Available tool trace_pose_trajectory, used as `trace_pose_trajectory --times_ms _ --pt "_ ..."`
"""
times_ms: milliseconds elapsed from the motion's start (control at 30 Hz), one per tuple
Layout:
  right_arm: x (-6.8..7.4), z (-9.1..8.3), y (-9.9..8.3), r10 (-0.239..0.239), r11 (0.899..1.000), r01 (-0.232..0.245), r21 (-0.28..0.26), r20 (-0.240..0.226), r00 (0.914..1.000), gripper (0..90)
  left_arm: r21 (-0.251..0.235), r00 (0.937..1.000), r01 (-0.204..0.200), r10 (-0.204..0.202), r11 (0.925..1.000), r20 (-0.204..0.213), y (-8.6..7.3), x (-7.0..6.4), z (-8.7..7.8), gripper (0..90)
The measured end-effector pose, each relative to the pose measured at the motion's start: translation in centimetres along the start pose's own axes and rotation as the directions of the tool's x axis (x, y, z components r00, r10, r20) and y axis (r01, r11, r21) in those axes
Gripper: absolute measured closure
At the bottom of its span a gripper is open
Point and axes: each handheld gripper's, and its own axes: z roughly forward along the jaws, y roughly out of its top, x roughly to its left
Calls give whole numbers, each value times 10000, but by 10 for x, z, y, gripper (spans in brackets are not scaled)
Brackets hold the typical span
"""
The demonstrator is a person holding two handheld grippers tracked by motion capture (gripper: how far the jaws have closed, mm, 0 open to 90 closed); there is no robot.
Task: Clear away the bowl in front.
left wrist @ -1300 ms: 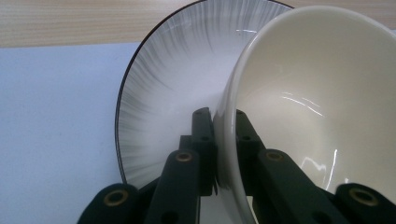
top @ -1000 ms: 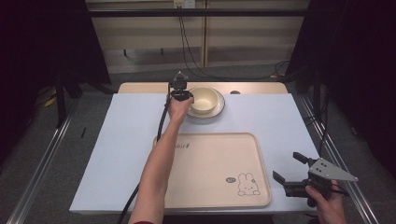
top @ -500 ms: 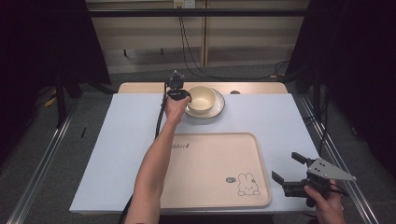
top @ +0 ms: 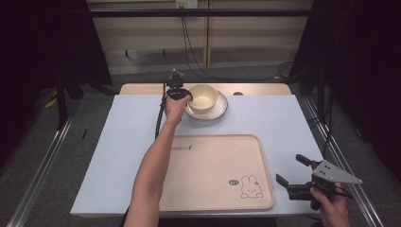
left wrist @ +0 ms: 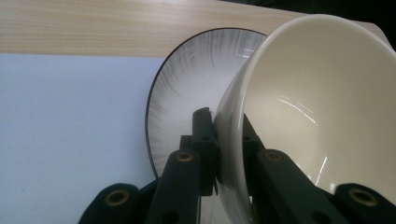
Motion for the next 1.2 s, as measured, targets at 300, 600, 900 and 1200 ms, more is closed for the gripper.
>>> trace_pose_trajectory --times_ms 300,600,900,1200 --pt "0 0 0 -63 9999 64 -89 80 9999 0 -216 9999 17 -13 9998 155 1 7 -17 837" --pt "-1 0 1 -121 9998 123 -136 105 9999 0 -471 9994 -97 113 9988 337 -1 11 -36 837" --pt "-1 0 1 -97 9998 99 -199 130 9999 0 -610 9972 -301 342 9977 664 -4 9 -52 837" --pt "-1 -1 1 -198 9995 200 -255 87 9998 0 -669 9932 -732 788 9951 859 -8 3 -65 837"
